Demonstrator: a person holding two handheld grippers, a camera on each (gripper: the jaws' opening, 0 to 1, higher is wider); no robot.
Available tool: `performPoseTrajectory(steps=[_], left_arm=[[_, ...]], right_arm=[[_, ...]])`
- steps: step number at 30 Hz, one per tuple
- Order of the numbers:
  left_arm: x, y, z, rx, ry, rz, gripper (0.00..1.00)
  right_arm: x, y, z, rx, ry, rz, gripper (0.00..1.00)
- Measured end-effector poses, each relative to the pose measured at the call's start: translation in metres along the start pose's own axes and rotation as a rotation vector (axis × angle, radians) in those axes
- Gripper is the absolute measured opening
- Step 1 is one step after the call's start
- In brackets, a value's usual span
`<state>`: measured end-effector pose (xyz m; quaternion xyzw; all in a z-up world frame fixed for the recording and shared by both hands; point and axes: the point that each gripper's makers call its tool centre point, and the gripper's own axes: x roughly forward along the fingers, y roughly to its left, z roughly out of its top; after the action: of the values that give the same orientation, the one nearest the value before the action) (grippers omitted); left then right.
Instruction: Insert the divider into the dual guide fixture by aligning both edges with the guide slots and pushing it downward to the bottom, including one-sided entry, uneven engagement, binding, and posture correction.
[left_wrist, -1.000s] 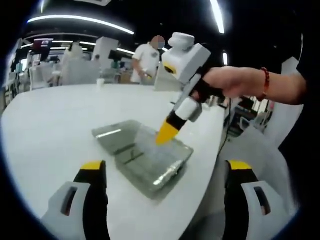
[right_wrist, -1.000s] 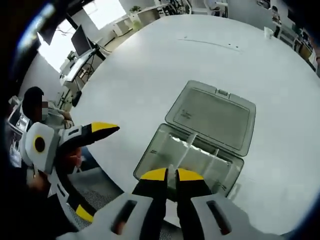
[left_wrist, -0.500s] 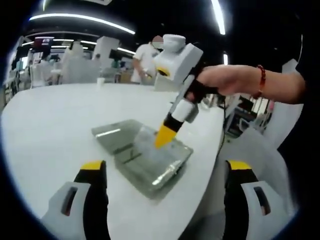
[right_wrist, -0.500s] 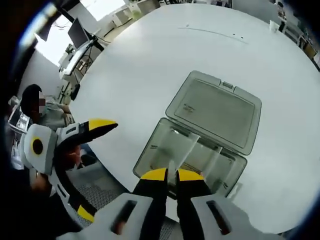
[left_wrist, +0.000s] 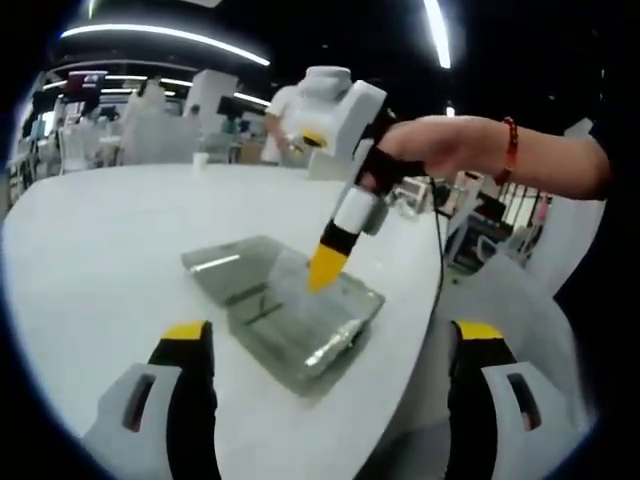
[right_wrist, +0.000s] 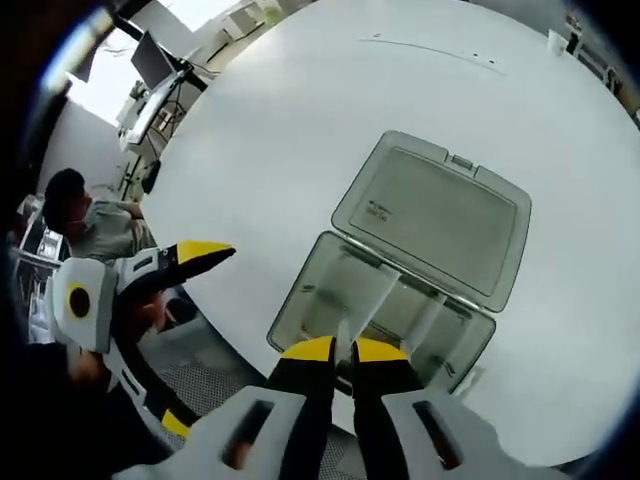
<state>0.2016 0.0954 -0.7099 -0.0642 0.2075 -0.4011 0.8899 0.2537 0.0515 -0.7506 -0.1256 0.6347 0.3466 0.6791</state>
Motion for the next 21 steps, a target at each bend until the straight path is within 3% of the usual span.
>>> performPoseTrajectory(steps=[21], left_arm=[[-0.0002, 0.0014, -0.0014, -0.012, 0.009, 0.003, 0.95]], right_arm=[[0.0036, -0.0052, 0.0006, -0.033, 0.014, -0.047, 0.01]])
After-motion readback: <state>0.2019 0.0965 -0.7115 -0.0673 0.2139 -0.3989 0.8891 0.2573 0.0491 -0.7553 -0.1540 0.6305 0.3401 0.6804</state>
